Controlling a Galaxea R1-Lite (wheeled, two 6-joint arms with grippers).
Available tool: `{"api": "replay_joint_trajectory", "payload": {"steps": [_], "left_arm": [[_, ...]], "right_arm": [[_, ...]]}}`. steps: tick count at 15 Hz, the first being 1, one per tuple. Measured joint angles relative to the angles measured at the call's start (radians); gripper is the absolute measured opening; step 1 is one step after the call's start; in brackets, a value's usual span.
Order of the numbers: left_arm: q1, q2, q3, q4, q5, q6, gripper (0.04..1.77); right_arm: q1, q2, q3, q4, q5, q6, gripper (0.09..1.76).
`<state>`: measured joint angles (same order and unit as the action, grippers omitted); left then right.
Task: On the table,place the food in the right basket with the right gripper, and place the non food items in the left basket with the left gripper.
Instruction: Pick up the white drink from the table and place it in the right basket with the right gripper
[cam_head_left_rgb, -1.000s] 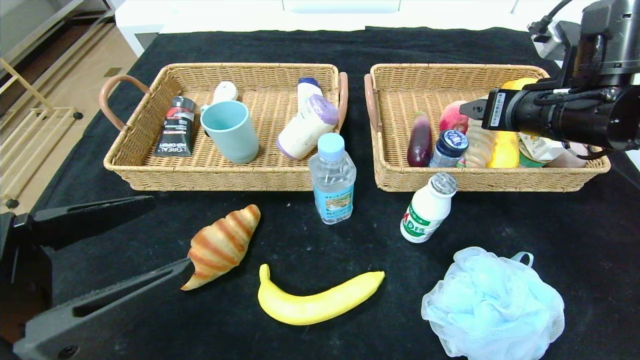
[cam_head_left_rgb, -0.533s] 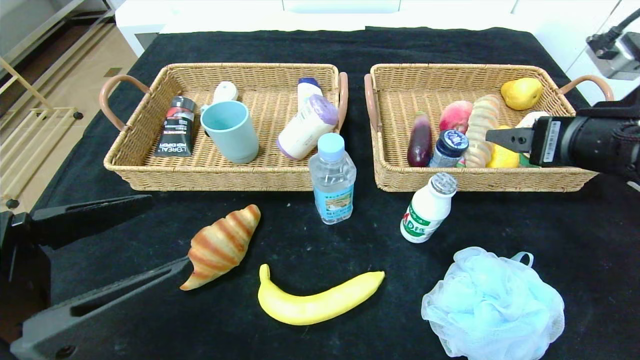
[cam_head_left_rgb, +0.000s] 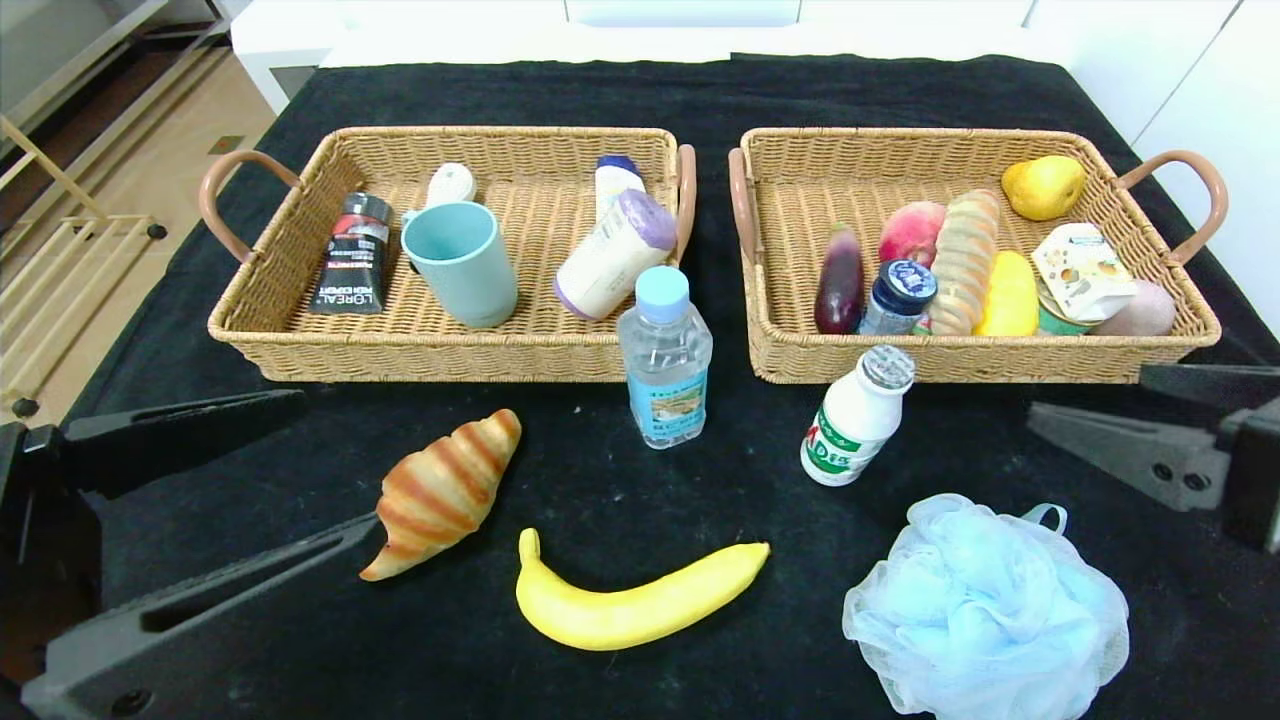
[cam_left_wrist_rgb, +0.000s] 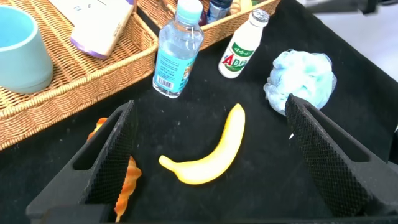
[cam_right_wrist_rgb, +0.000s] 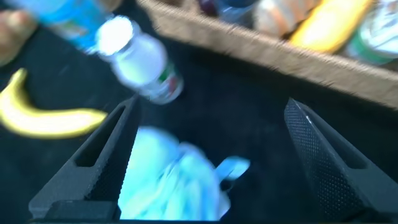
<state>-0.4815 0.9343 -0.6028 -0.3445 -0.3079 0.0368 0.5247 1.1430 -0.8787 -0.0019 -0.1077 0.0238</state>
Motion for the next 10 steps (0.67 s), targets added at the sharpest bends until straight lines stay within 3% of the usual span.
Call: {"api": "replay_joint_trajectory", "payload": {"steps": [4,10], "left_arm": [[0.000,-0.001,-0.001,0.000,0.001,0.000,1.72],[0.001,-0.001,-0.003,0.000,0.001,0.000,1.72]], "right_arm": [[0.073,-0.046,0.052,0.002,0.020,-0.029,1.69],[0.155,0.008,0.060,-0.007,-0.036,-0.048,1.70]]}}
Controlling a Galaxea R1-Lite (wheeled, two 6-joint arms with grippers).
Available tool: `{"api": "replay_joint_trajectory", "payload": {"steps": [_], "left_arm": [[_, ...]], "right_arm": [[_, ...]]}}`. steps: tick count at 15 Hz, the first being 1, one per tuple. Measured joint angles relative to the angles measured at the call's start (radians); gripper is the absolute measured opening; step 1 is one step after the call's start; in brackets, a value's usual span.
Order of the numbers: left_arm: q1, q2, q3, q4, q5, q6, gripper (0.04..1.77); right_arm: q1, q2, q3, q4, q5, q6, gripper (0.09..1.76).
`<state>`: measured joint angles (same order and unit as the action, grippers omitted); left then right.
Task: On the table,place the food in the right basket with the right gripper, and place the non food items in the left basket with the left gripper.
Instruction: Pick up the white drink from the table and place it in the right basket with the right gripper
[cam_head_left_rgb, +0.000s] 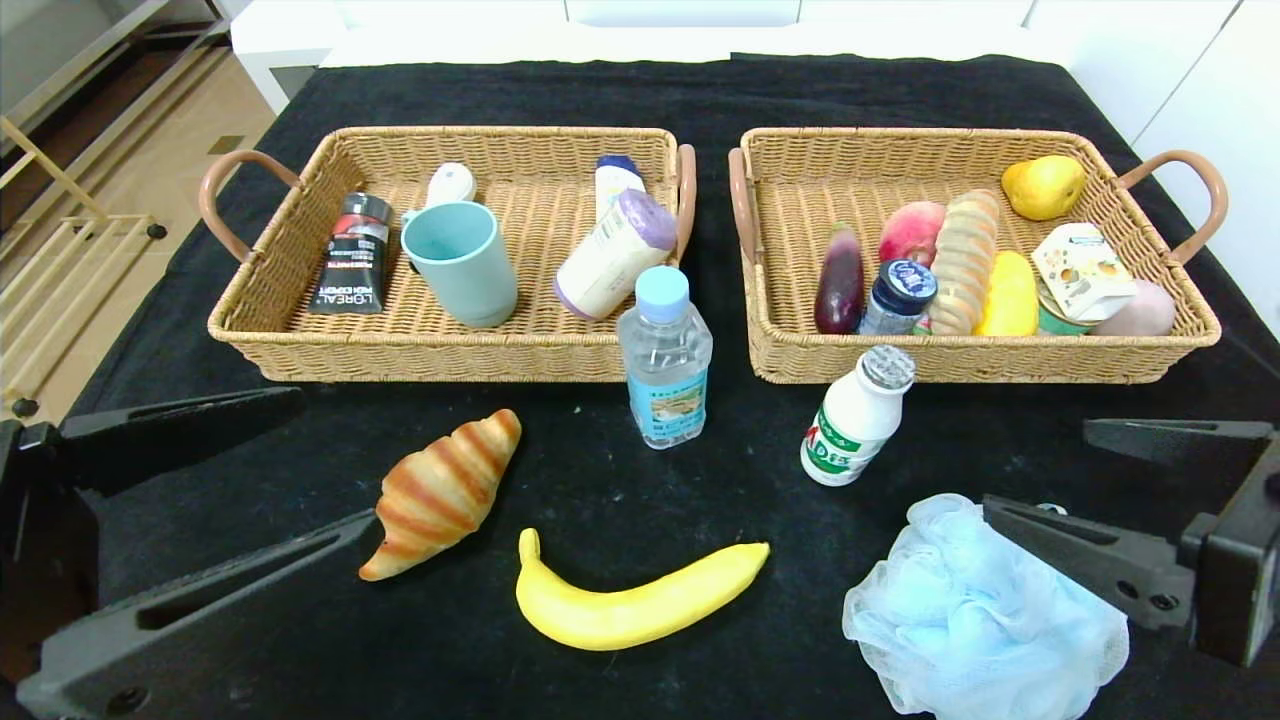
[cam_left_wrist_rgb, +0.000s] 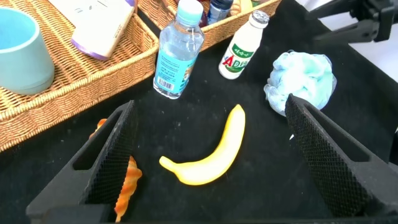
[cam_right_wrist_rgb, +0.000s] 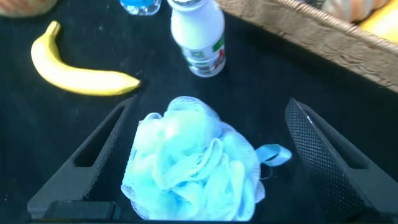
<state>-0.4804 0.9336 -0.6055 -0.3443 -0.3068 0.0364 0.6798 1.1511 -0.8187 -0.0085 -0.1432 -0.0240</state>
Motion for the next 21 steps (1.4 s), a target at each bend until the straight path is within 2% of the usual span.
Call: {"api": "replay_joint_trajectory", "payload": {"steps": [2,8,12,16,21], "left_arm": [[0.000,0.000,0.000,0.000,0.000,0.000,1.72],[0.000,0.000,0.001,0.000,0.000,0.001,1.72],[0.000,0.000,0.000,0.000,0.000,0.011,1.72],[0.000,0.000,0.000,0.000,0.000,0.014,1.72],[0.000,-0.003,0.000,0.000,0.000,0.015,1.72]], "right_arm": [[0.017,0.029,-0.007,-0.015,-0.003,-0.003,1.70],[0.074,0.145,-0.055,-0.055,-0.096,-0.022,1.70],[0.085,0.199,-0.078,-0.076,-0.101,-0.026,1.70],[0.090,0.264,-0.121,-0.093,-0.169,-0.035,1.70],[0.093,0.314,-0.138,-0.149,-0.173,-0.035,1.70]]}}
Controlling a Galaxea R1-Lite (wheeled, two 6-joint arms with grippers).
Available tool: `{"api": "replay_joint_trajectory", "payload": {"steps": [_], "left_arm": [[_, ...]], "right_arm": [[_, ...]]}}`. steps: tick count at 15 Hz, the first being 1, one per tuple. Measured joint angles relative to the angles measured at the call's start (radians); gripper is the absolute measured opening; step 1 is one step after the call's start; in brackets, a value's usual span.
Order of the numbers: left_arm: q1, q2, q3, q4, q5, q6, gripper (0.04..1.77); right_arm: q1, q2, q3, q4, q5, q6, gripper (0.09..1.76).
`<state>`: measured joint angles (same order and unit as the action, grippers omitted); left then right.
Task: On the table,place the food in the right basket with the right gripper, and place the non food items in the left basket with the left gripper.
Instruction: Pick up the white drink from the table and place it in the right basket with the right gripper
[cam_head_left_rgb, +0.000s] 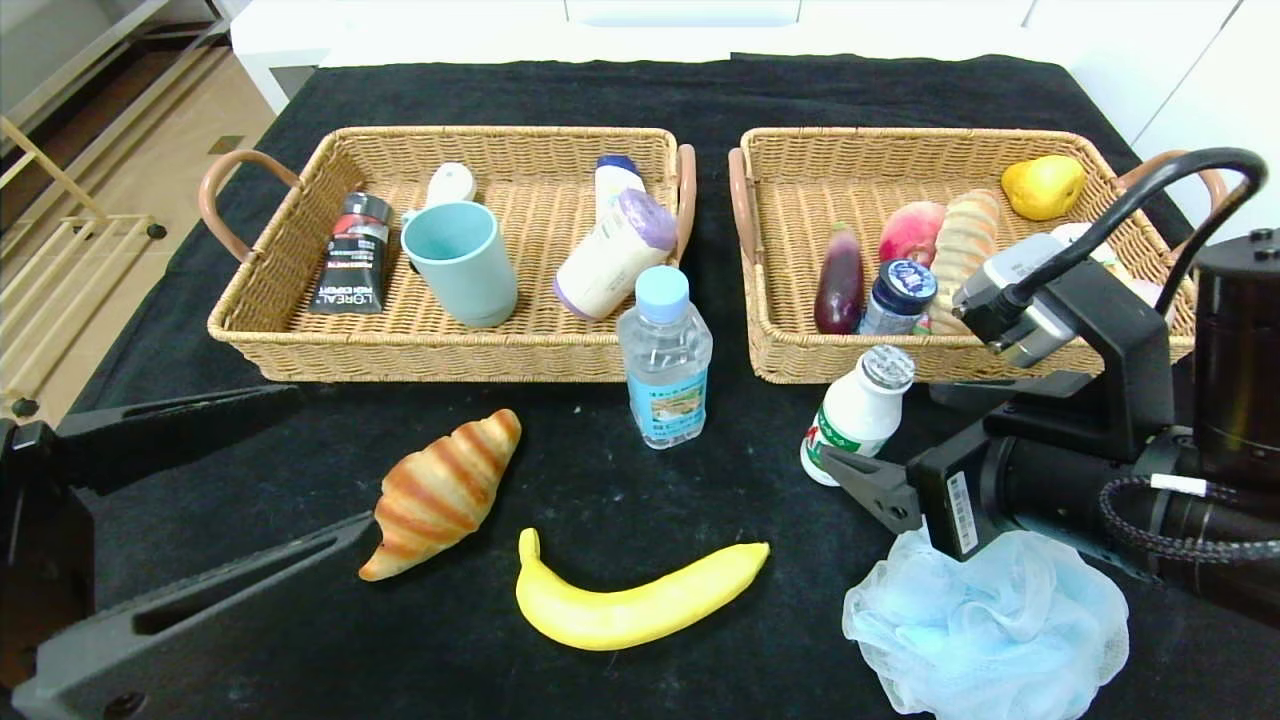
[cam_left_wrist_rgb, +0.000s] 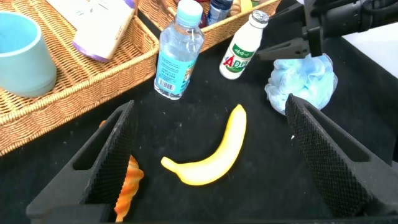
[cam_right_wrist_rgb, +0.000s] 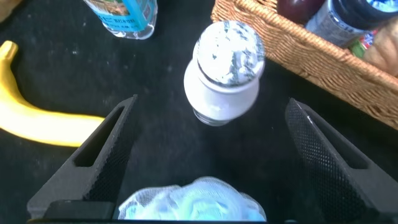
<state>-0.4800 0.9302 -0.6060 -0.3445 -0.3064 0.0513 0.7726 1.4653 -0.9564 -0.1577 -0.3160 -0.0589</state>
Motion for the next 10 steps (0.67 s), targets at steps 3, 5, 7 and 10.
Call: {"api": "replay_joint_trajectory", "payload": {"steps": [3,5,7,10], "left_arm": [[0.000,-0.001,-0.001,0.000,0.000,0.001,1.72],[0.000,-0.001,-0.001,0.000,0.000,0.001,1.72],[0.000,-0.002,0.000,0.000,0.000,0.001,1.72],[0.001,-0.003,-0.001,0.000,0.000,0.001,1.72]], "right_arm": [[0.000,0.023,-0.003,-0.023,0.000,0.000,1.70],[-0.003,0.030,-0.003,-0.023,0.000,0.002,1.70],[-0.008,0.036,-0.004,-0.034,-0.001,0.005,1.70],[-0.015,0.055,0.005,-0.116,-0.001,0.007,1.70]]}}
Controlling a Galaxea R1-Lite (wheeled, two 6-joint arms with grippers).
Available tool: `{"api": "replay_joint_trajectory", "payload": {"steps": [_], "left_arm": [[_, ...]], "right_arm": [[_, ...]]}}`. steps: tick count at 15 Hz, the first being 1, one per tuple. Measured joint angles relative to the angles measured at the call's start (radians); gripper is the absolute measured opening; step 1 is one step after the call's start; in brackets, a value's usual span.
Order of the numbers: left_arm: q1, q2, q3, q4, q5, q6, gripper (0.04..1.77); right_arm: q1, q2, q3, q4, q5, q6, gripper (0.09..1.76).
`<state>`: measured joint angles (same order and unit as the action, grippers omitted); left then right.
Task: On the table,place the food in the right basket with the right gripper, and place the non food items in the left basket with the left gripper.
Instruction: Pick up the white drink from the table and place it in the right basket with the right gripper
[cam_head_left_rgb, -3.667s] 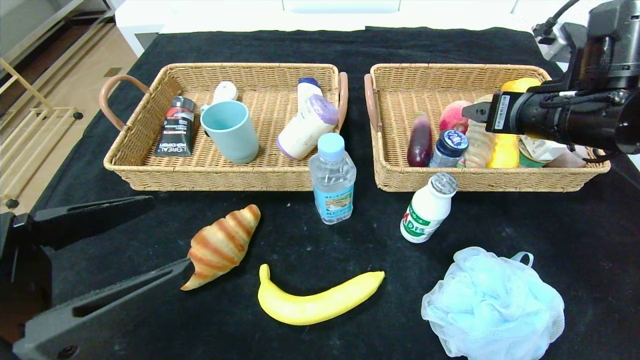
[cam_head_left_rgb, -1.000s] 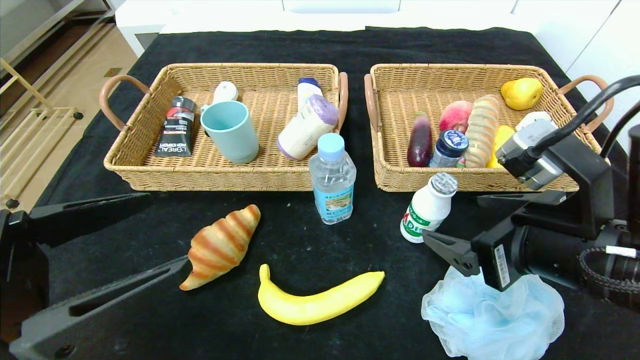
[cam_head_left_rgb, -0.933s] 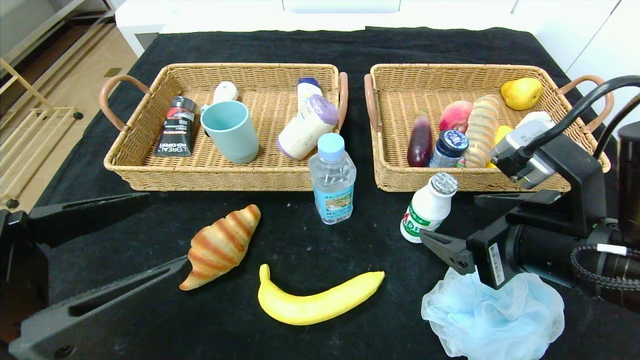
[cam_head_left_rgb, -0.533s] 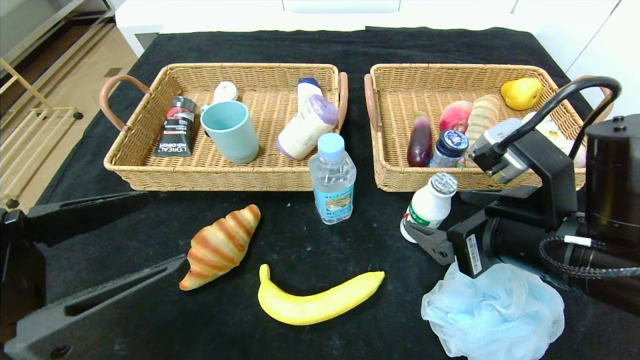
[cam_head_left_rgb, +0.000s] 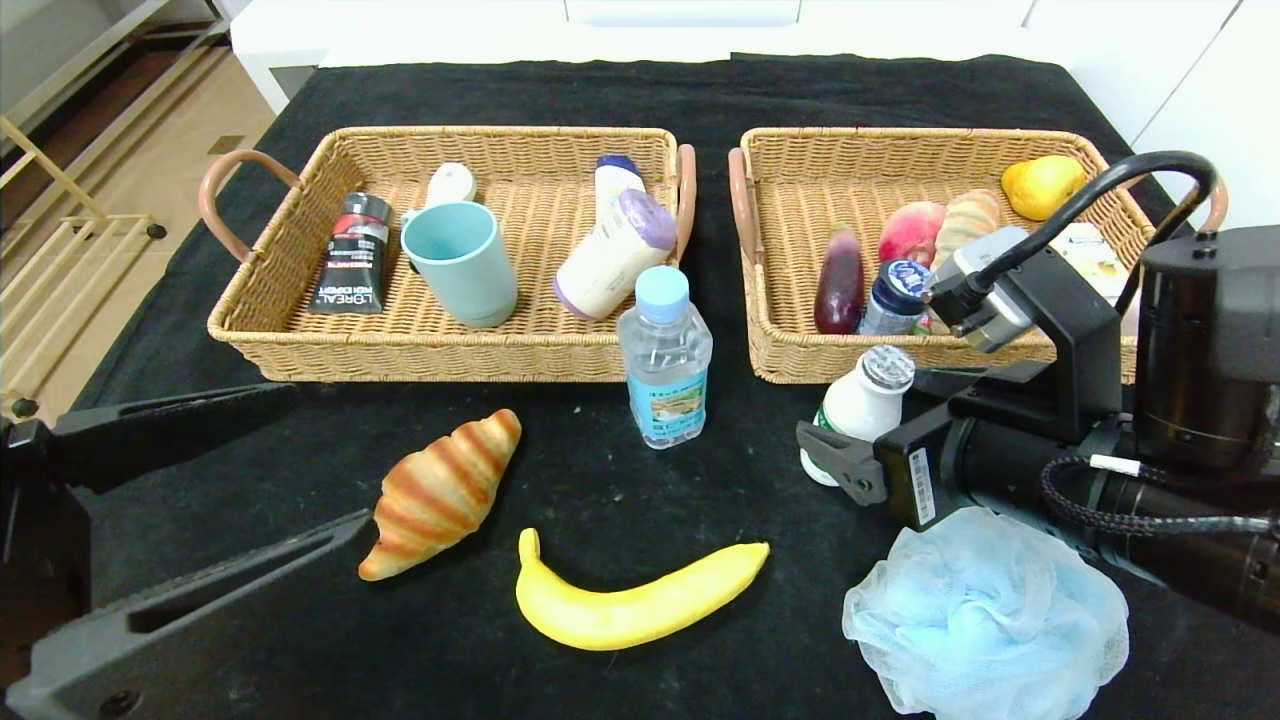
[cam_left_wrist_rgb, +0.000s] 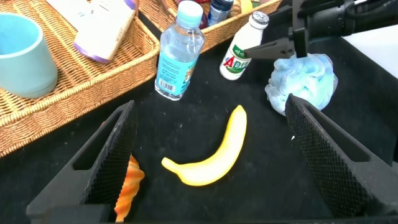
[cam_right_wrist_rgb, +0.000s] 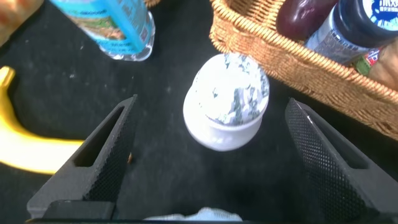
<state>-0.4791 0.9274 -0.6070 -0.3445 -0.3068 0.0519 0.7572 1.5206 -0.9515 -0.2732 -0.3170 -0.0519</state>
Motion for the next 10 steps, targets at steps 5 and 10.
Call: {"api": "replay_joint_trajectory", "payload": {"steps": [5,10], "left_arm": [[0.000,0.000,-0.001,0.000,0.000,0.000,1.72],[0.001,0.000,-0.001,0.000,0.000,0.000,1.72]], "right_arm": [[-0.012,0.024,0.000,-0.024,-0.015,0.001,1.71],[-0.016,0.048,0.001,-0.057,-0.015,0.007,1.71]]}}
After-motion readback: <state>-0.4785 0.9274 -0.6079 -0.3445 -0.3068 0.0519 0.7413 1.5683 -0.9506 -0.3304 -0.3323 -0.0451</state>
